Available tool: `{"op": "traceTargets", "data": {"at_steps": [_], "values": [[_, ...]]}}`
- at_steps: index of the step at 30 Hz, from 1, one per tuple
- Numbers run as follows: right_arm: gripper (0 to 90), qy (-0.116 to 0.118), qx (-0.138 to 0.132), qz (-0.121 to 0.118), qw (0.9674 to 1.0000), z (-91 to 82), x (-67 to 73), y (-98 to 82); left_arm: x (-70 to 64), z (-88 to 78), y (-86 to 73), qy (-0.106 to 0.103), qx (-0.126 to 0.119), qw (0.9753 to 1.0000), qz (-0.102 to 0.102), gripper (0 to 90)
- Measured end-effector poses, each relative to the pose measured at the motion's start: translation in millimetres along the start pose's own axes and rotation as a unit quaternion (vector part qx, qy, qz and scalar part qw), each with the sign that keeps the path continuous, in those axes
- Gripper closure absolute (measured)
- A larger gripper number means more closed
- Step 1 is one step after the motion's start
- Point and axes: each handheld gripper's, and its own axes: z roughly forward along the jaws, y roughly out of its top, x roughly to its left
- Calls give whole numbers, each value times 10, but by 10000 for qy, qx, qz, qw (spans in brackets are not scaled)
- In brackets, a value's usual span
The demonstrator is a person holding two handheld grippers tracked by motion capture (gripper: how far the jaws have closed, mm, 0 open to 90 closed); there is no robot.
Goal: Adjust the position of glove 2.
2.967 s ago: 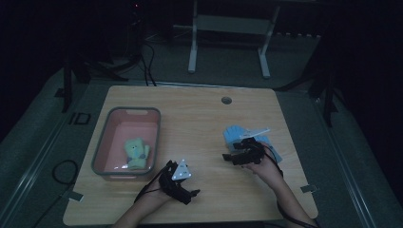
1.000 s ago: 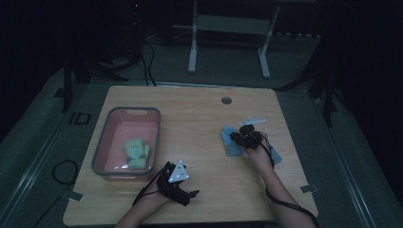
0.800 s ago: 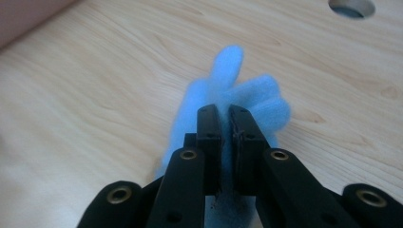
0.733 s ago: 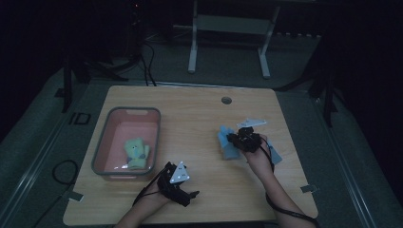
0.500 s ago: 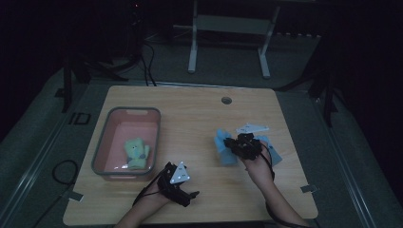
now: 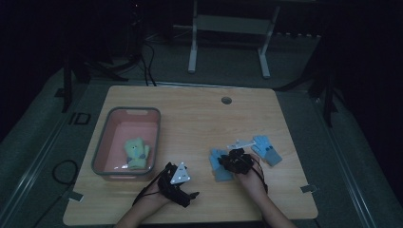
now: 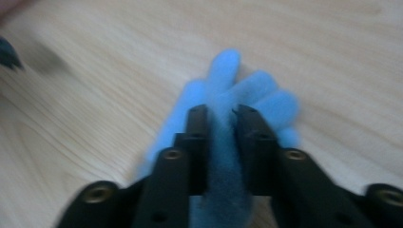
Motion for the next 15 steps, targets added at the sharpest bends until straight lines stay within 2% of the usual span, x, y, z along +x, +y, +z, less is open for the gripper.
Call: {"op": "traceTargets", "data": {"at_steps": [2, 3, 4, 5, 8, 15], "values": [[601, 12, -100, -124, 9999, 23, 5, -24, -4, 3, 0, 3, -4, 10000, 13, 21], [586, -61, -90, -204, 9997, 29, 15, -25, -6, 4, 0, 3, -9, 10000, 14, 21], [571, -153, -95, -391, 9991, 43, 27, -24, -7, 6, -1, -3, -18, 10000, 10, 21], [568, -196, -83, -447, 9988, 57, 33, -25, -8, 8, -1, -6, -23, 10000, 11, 21], [536, -304, -77, -275, 9991, 67, 54, -22, -11, 8, -2, -10, -15, 10000, 17, 21], [495, -583, -78, -167, 9981, 98, 123, -13, -12, 3, -2, -37, -30, 10000, 15, 21]]}}
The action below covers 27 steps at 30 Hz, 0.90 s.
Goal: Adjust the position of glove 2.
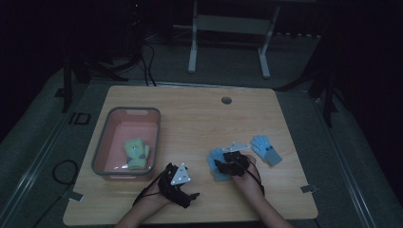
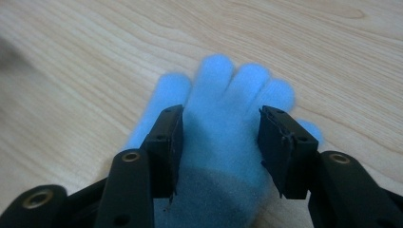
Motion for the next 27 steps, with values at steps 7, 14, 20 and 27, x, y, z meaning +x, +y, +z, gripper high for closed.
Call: {"op": "traceTargets", "data": {"at_steps": [7, 14, 20, 27], "values": [[481, -348, -64, 323, 9989, 63, 50, 47, -1, -4, 7, -13, -24, 10000, -11, 21], [449, -270, -109, 403, 9988, 74, 29, 110, 3, -8, 6, -20, -37, 10000, -21, 21], [473, -108, -353, 321, 9988, -131, -100, 142, 7, -5, 2, -22, -48, 10000, -31, 21], [492, 69, -509, 110, 9986, -362, -446, 67, 6, 0, 1, -18, -37, 10000, -26, 21]]}}
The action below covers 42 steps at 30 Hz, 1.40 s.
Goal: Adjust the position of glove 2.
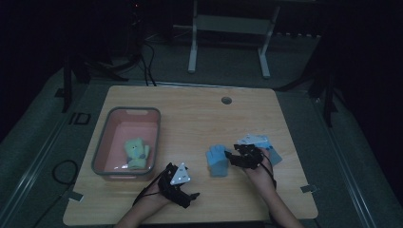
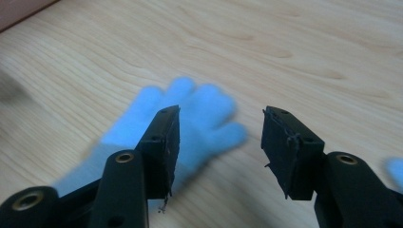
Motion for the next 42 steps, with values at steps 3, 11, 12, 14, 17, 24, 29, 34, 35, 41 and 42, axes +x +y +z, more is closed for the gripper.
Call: {"op": "traceTargets", "data": {"at_steps": [3, 11, 12, 14, 17, 24, 29, 34, 35, 41, 42], "values": [[525, 8, -20, 45, 10000, -88, -162, -49, -1, 0, -1, -15, -13, 10000, 0, 21], [521, -176, -2, 5, 9998, -326, -601, -174, -9, 6, -7, -16, 22, 10000, 8, 21], [529, -205, -17, 20, 9998, -356, -659, -186, -10, 6, -7, -19, 23, 10000, 7, 21], [537, -230, -3, 63, 9997, -408, -775, -205, -10, 6, -8, -20, 19, 10000, 2, 21], [566, -181, -7, 162, 9997, -479, -950, -236, -7, 7, -9, -20, 32, 10000, 12, 21], [576, -265, 96, 190, 9994, -519, -1209, -343, -12, 20, -3, -32, 38, 10000, 9, 21], [579, -80, 213, 269, 9994, -453, -1285, -408, -9, 20, -8, -33, 52, 10000, -2, 21], [574, 43, 282, 370, 9989, -355, -1317, -461, -6, 23, -10, -31, 76, 10000, 20, 21], [574, 59, 324, 352, 9988, -332, -1323, -472, -6, 24, -11, -32, 69, 10000, 13, 21], [618, -58, 477, 216, 9986, -215, -1338, -538, -8, 25, -13, -36, 69, 10000, 21, 21], [626, -85, 474, 173, 9987, -210, -1331, -539, -8, 26, -13, -38, 74, 10000, 23, 21]]}}
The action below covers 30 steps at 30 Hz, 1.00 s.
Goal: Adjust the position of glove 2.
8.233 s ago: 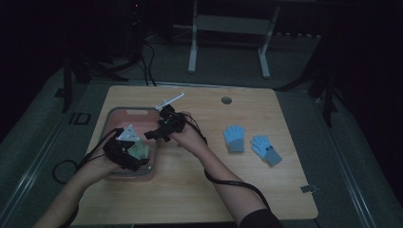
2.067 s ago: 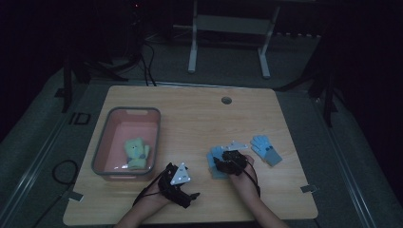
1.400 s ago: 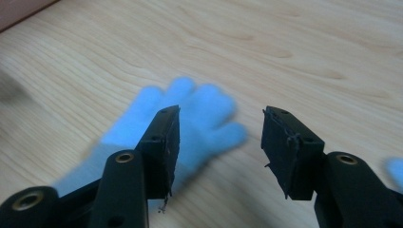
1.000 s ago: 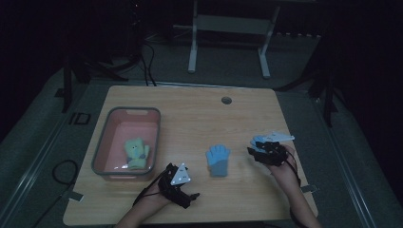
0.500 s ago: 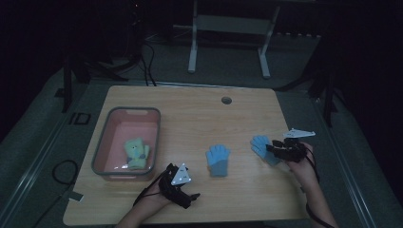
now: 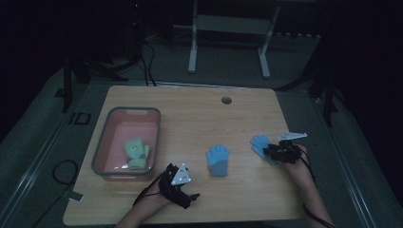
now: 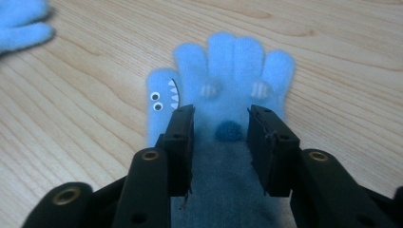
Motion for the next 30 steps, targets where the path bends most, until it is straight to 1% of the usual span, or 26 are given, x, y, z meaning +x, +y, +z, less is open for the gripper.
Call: {"op": "traceTargets", "data": {"at_steps": [2, 3, 4, 7, 8, 9, 10, 12, 13, 15, 16, 17, 18, 20, 21, 22, 23, 24, 25, 26, 28, 29, 30], "values": [[667, -39, 2, 23, 10000, 7, 18, -3, -2, 3, -1, 2, 2, 10000, -3, 21], [727, -74, -35, 51, 10000, 12, 25, -10, -2, 3, -1, 2, 2, 10000, -3, 21], [780, -58, -66, 125, 9999, 13, 29, -15, -5, 3, -1, -1, 6, 10000, 3, 21], [836, -202, -162, 327, 9991, 22, 76, -28, -5, 0, 1, -7, -7, 10000, 6, 21], [844, -257, -180, 458, 9985, 23, 93, -25, -5, 0, 2, -5, -1, 10000, 12, 21], [844, -257, -180, 458, 9985, 23, 93, -25, -5, 0, 2, -5, -1, 10000, 12, 21], [857, -476, -196, 561, 9971, 10, 160, 3, -4, 5, 3, -6, -3, 10000, 2, 21], [862, -522, -257, 751, 9955, -17, 212, 36, -8, 2, 11, 11, -12, 10000, 33, 21], [864, -587, -291, 847, 9942, -45, 254, 65, -11, -3, 14, 12, -27, 10000, 43, 21], [865, -630, -297, 980, 9927, -90, 314, 117, -13, -9, 17, 14, -43, 10000, 45, 21], [865, -630, -297, 980, 9927, -90, 314, 117, -13, -9, 17, 14, -43, 10000, 45, 21], [866, -631, -340, 1088, 9915, -155, 388, 197, -11, -10, 16, 9, -40, 10000, 50, 21], [866, -719, -331, 1059, 9912, -183, 430, 235, -10, -11, 15, 1, -37, 10000, 58, 21], [867, -829, -332, 1077, 9902, -240, 514, 301, -15, -15, 16, 4, -67, 10000, 65, 21], [867, -920, -310, 1074, 9895, -260, 550, 323, -17, -20, 18, 12, -82, 9999, 80, 21], [867, -1012, -321, 1070, 9886, -288, 590, 345, -19, -23, 20, 5, -87, 9999, 85, 21], [867, -1134, -309, 1125, 9867, -323, 637, 361, -21, -23, 21, 10, -90, 9999, 86, 21], [867, -1134, -309, 1125, 9867, -323, 637, 361, -21, -23, 21, 10, -90, 9999, 86, 21], [867, -1242, -310, 1176, 9848, -348, 666, 367, -23, -23, 21, -1, -97, 9999, 83, 21], [867, -1291, -370, 1392, 9811, -392, 702, 356, -27, -22, 22, 4, -88, 9999, 95, 21], [867, -1350, -384, 1509, 9785, -426, 738, 335, -26, -25, 24, -7, -99, 9999, 91, 21], [867, -1347, -429, 1619, 9766, -446, 749, 322, -25, -26, 25, -12, -110, 9999, 75, 21], [867, -1388, -446, 1658, 9753, -460, 762, 306, -23, -27, 25, -18, -116, 9999, 68, 21]]}}
